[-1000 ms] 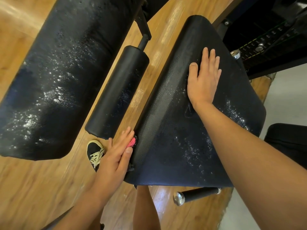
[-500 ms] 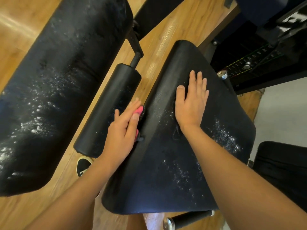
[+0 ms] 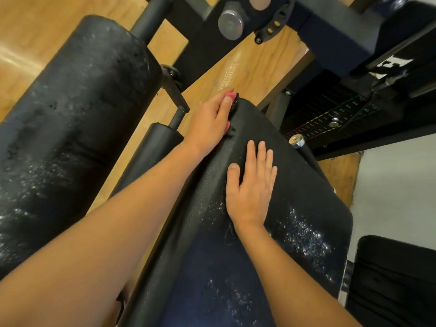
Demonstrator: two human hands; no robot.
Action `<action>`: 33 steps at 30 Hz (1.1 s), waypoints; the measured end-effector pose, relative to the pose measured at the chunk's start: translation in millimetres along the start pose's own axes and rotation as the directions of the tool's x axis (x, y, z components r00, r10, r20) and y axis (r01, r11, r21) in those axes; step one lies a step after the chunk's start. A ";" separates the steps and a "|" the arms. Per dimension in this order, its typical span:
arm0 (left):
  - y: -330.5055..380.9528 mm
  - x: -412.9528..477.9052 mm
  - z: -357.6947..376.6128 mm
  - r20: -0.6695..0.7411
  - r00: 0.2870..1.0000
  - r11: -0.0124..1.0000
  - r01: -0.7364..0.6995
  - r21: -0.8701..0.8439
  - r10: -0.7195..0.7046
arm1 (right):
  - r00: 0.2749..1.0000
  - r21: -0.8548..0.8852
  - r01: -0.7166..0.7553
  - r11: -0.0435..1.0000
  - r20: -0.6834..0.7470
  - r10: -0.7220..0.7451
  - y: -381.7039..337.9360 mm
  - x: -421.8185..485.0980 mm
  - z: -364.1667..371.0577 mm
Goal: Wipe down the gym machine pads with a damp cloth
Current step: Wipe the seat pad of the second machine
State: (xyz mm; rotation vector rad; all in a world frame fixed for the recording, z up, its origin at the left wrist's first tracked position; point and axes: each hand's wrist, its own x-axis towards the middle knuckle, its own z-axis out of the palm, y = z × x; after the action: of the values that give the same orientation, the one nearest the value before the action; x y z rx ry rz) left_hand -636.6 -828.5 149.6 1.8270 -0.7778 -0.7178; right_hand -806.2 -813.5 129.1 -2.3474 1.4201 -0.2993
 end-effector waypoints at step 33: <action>-0.5 -43.8 -3.0 0.143 0.986 0.910 -0.133 0.393 0.083 | 1.000 0.028 0.013 1.000 0.011 -0.014 -1.0 1.6 -4.7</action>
State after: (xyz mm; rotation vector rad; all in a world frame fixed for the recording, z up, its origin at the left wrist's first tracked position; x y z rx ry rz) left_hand -661.4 -792.7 155.8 2.0984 -1.1693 -0.6350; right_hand -806.4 -815.4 133.8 -2.3334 1.3864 -0.3074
